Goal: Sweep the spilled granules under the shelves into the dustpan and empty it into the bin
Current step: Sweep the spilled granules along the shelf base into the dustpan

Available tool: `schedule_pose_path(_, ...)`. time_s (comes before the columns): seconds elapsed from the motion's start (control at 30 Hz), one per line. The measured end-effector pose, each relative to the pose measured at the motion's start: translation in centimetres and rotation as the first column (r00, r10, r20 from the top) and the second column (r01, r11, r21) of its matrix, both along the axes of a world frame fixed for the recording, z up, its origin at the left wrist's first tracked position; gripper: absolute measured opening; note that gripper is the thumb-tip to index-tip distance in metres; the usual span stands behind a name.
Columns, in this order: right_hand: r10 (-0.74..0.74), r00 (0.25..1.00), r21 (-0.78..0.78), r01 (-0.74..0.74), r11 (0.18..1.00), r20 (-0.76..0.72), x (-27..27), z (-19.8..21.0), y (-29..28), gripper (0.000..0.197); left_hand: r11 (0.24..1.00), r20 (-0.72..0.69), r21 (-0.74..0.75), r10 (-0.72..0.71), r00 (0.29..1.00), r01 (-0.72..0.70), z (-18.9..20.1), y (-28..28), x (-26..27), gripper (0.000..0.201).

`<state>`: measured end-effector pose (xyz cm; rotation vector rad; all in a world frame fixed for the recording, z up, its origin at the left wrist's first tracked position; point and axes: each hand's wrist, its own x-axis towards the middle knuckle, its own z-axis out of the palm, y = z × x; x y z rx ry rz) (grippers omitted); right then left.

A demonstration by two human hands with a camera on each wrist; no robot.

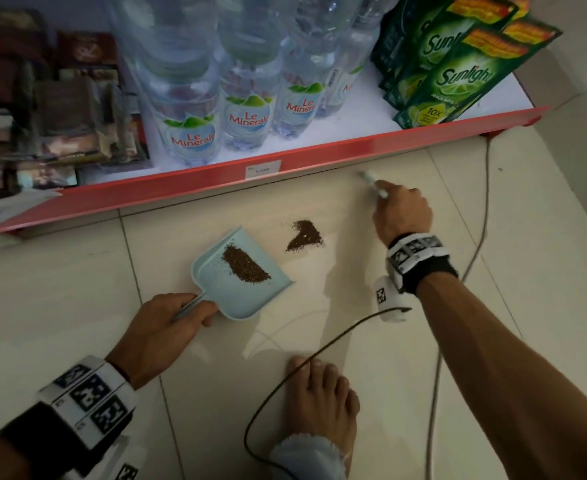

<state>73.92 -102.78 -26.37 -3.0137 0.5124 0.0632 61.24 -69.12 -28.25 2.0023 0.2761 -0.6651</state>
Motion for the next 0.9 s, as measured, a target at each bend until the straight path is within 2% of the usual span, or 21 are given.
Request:
schedule_pose_path(0.1, 0.31, 0.951, 0.059, -0.31, 0.949, 0.019, -2.5, -0.5, 4.0, 0.043, 1.0, -0.004, -0.009, 0.015, 1.0, -0.015, -0.2, 0.1, -0.2, 0.035)
schedule_pose_path(0.2, 0.489, 0.872, 0.1, -0.487, 0.868, 0.003, -4.7, -0.2, 5.5, 0.034, 1.0, 0.002, -0.007, 0.015, 1.0, -0.015, -0.5, 0.5, -0.4, 0.036)
schedule_pose_path(0.27, 0.501, 0.865, 0.133, -0.501, 0.855, 0.04, -5.3, 0.7, 5.2, 0.031, 1.0, 0.005, -0.019, 0.008, 1.0, -0.008, -0.5, 0.7, -0.7, 0.033)
schedule_pose_path(0.37, 0.373, 0.91, 0.141, -0.399, 0.906, 0.18, -4.0, 1.5, 4.1, 0.03, 1.0, 0.005, -0.023, 0.012, 1.0, -0.012, -0.4, 1.0, -1.1, 0.032)
schedule_pose_path(0.43, 0.257, 0.953, 0.089, -0.273, 0.958, 0.158, -2.1, 1.3, 3.9, 0.032, 1.0, 0.003, -0.01, 0.006, 1.0, -0.006, -0.4, 1.1, -1.2, 0.032)
schedule_pose_path(0.5, 0.198, 0.975, 0.092, -0.206, 0.974, 0.098, -0.6, 0.8, 4.4, 0.039, 1.0, -0.001, 0.002, 0.001, 1.0, -0.001, -0.3, 1.1, -1.3, 0.033)
schedule_pose_path(0.57, 0.295, 0.954, 0.174, -0.301, 0.938, 0.06, -0.2, 0.0, 6.0, 0.052, 1.0, -0.001, -0.003, 0.009, 1.0, -0.009, -0.2, 1.1, -1.3, 0.033)
schedule_pose_path(0.63, 0.475, 0.88, 0.267, -0.463, 0.845, 0.021, -0.6, -0.4, 7.7, 0.061, 1.0, 0.002, -0.01, 0.018, 1.0, -0.017, -0.1, 1.1, -1.3, 0.032)
schedule_pose_path(0.73, 0.669, 0.743, 0.346, -0.628, 0.697, 0.0, -1.5, -0.2, 8.3, 0.05, 1.0, 0.007, -0.012, 0.025, 1.0, -0.024, -0.1, 1.1, -1.2, 0.033)
schedule_pose_path(0.77, 0.704, 0.71, 0.346, -0.655, 0.671, -0.02, -1.8, 0.2, 7.9, 0.049, 1.0, 0.01, -0.015, 0.024, 1.0, -0.024, -0.1, 1.1, -1.1, 0.034)
schedule_pose_path(0.83, 0.725, 0.685, 0.327, -0.672, 0.665, -0.068, -2.0, 1.1, 6.5, 0.045, 0.999, 0.01, -0.021, 0.028, 1.0, -0.028, -0.1, 1.1, -1.0, 0.035)
schedule_pose_path(0.9, 0.719, 0.692, 0.291, -0.675, 0.678, -0.071, -2.2, 2.2, 5.2, 0.035, 0.999, 0.009, -0.026, 0.036, 0.999, -0.035, -0.2, 1.0, -0.9, 0.036)
